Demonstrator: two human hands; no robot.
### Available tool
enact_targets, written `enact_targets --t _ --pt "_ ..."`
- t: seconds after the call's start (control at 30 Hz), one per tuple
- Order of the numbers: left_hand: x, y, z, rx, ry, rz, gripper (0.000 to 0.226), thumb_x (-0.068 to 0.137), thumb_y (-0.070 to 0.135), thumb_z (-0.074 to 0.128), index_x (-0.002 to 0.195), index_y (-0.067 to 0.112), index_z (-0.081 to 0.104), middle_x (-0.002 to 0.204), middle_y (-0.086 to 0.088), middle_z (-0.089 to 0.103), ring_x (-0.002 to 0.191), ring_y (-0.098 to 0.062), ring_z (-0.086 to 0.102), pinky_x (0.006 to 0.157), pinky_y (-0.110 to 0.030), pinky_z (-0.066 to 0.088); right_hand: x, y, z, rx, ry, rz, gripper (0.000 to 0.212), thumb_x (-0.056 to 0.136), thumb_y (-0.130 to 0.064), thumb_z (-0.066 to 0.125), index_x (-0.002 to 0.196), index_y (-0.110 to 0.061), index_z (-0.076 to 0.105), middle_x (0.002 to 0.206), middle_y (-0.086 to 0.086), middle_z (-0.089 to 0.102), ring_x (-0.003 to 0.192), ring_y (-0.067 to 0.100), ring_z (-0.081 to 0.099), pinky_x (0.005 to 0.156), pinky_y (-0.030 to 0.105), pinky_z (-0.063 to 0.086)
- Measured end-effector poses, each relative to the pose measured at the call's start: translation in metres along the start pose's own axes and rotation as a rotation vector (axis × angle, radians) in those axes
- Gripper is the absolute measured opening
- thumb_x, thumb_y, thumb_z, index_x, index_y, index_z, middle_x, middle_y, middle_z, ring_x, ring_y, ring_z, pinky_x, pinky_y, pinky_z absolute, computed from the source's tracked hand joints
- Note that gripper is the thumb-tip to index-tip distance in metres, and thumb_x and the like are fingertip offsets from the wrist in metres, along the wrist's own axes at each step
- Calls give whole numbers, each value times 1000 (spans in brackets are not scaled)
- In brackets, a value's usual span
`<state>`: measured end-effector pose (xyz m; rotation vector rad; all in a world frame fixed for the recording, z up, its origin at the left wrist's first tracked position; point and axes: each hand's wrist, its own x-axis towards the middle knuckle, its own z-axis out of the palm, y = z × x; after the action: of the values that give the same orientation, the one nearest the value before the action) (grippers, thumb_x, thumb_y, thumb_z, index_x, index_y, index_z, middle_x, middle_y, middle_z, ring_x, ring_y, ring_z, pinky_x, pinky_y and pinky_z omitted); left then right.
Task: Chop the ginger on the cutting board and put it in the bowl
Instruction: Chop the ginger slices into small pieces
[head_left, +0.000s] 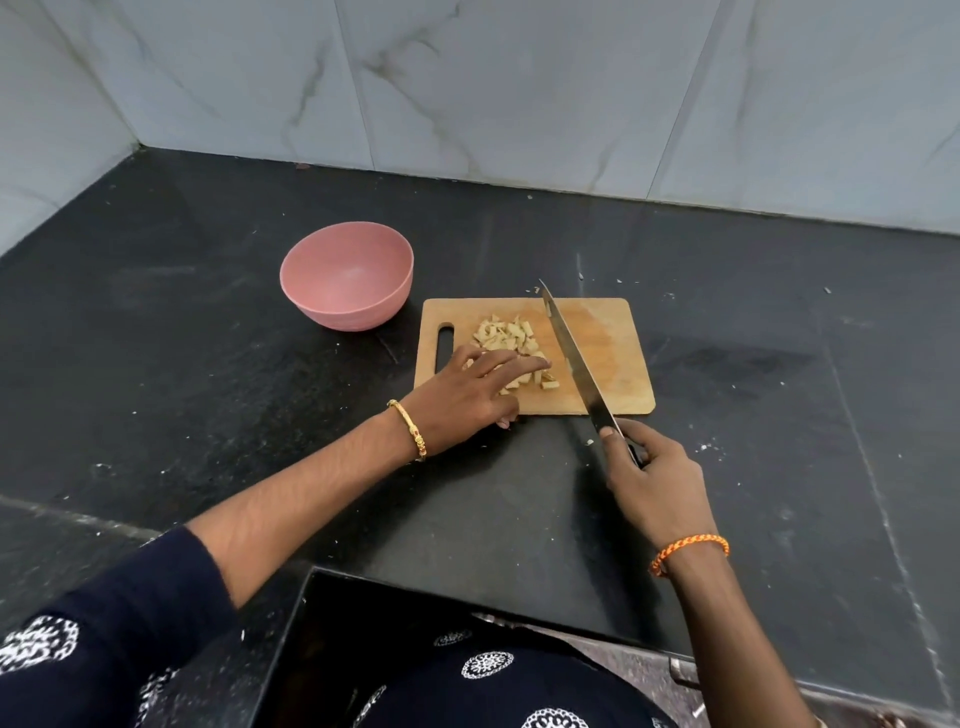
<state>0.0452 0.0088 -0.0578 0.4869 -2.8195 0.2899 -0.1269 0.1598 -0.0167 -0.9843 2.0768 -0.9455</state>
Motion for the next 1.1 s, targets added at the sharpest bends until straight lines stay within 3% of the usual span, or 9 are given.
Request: enact_targets --t 0.13,0.27,0.37,0.47,0.57,0.63,0.8,0.97,1.1 --pt "8 1 -10 -296 132 -303 13 84 30 54 80 22 63 136 -2 47 118 -20 44 87 -42 33 1 0 1 -2 2 6 25 95 -30 48 110 -25 67 73 -5 62 78 21 61 69 24 41" --pt "20 3 -5 -472 243 -634 8 81 17 67 84 22 72 126 4 54 113 -17 48 81 -24 15 3 -3 1 -4 -14 9 24 95 -30 49 108 -25 68 68 -7 60 79 23 62 70 25 43" --pt "30 11 -1 -461 296 -779 19 88 15 59 102 21 71 127 4 56 118 -16 46 81 -22 13 3 -6 0 19 -38 15 21 95 -32 48 103 -29 68 64 -7 58 74 18 59 67 23 40" --pt "49 17 -4 -508 253 -916 40 89 37 57 127 24 54 137 2 46 128 -17 37 94 -31 19 2 -10 -2 62 -88 49 20 95 -33 48 84 -35 64 57 -3 56 55 13 51 53 23 41" --pt "65 22 -9 -564 195 -933 81 76 68 52 142 27 28 151 -1 23 138 -18 21 106 -44 17 0 -16 -3 282 -188 180 24 97 -28 47 78 -24 61 54 4 46 37 11 36 35 19 30" --pt "71 27 -7 -546 174 -887 93 71 79 40 146 30 16 154 -2 11 141 -20 13 108 -48 13 -1 -21 -6 464 -255 274 25 98 -25 47 76 -17 56 55 5 42 35 11 29 33 16 24" --pt "83 26 0 -554 229 -924 86 74 75 17 147 32 8 155 -4 6 142 -23 12 110 -52 9 -2 -28 -15 643 -375 358 13 97 -24 48 96 -16 59 54 2 39 32 7 26 33 13 22" --pt "90 -2 -1 -590 292 -999 78 82 73 30 146 31 15 155 -6 12 142 -21 11 111 -49 9 -6 -28 -25 641 -430 338 17 96 -25 49 101 -13 60 54 3 38 33 7 26 33 13 22" --pt "87 -16 -1 -577 308 -1094 55 94 45 42 144 30 24 153 -5 18 141 -22 18 111 -48 10 -9 -24 -26 543 -417 295 21 97 -24 47 105 -14 64 54 3 41 35 9 29 33 15 24"
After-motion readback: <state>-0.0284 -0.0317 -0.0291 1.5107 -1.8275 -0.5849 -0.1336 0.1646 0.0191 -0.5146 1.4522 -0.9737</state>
